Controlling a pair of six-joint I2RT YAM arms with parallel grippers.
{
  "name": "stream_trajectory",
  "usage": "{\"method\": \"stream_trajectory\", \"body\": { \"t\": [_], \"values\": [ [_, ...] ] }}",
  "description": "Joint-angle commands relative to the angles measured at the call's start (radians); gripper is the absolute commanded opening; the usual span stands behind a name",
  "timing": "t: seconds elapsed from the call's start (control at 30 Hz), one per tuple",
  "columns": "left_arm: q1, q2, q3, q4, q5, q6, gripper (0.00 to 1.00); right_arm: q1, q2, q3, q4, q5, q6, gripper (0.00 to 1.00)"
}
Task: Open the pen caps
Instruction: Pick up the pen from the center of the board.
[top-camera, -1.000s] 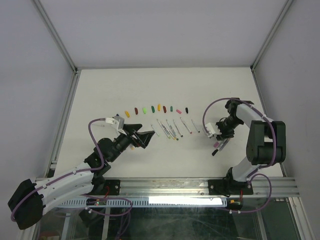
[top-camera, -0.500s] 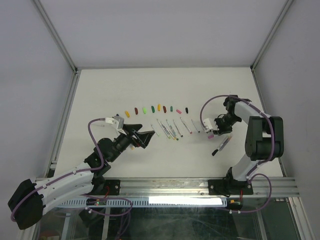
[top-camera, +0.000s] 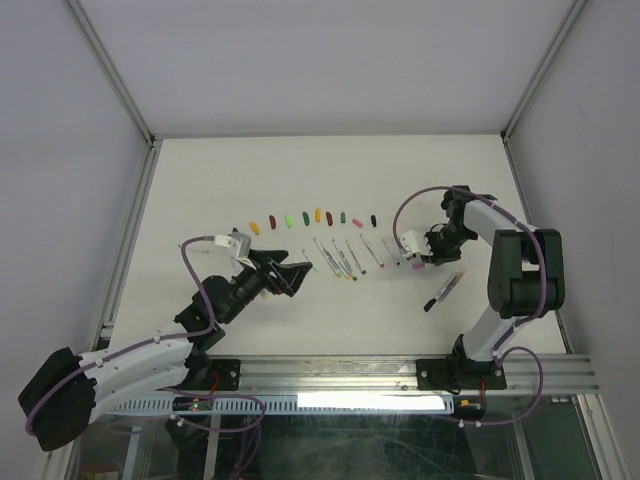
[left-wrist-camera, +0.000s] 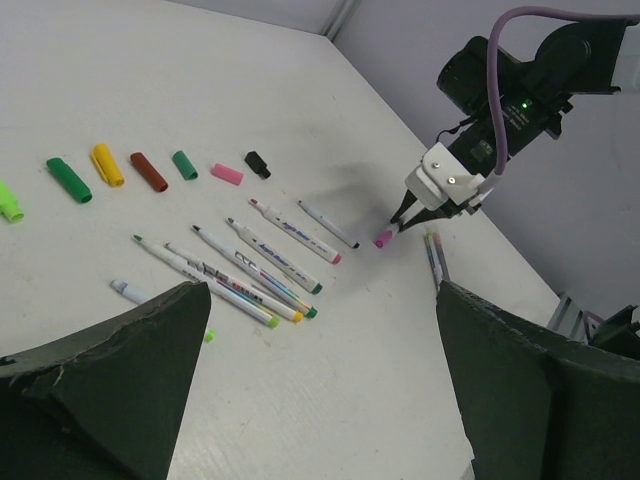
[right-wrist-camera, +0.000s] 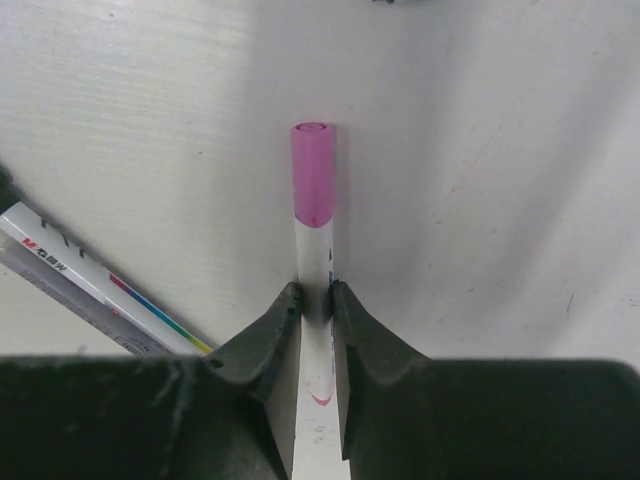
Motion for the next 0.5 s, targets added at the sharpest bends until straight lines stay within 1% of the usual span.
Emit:
{"method": "stream_trajectory", "body": {
  "t": [0.0, 0.07, 0.2, 0.27, 0.47],
  "values": [
    [-0.006, 0.06, -0.017, 0.17, 0.033, -0.062, 0.99, 0.018, 0.046, -0.02, 0.116, 0.039, 0.073, 0.16],
    [-0.006, 0.105, -0.016, 0.232, 0.057, -0.086, 0.99, 0.017, 0.042, -0.018, 0.14, 0.043, 0.092, 0.1],
    [-0.005, 0.224, 0.0, 0.371, 0.128, -0.128, 0.99, 0.014, 0.028, 0.005, 0.171, 0.011, 0.138, 0.01],
    [-0.004, 0.299, 0.025, 0.417, 0.155, -0.149, 0.99, 0.013, 0.02, 0.021, 0.195, -0.044, 0.208, 0.0],
    [-0.004, 0.479, 0.109, 0.482, 0.177, -0.198, 0.99, 0.003, -0.016, 0.025, 0.251, -0.154, 0.314, 0.0]
  ]
}}
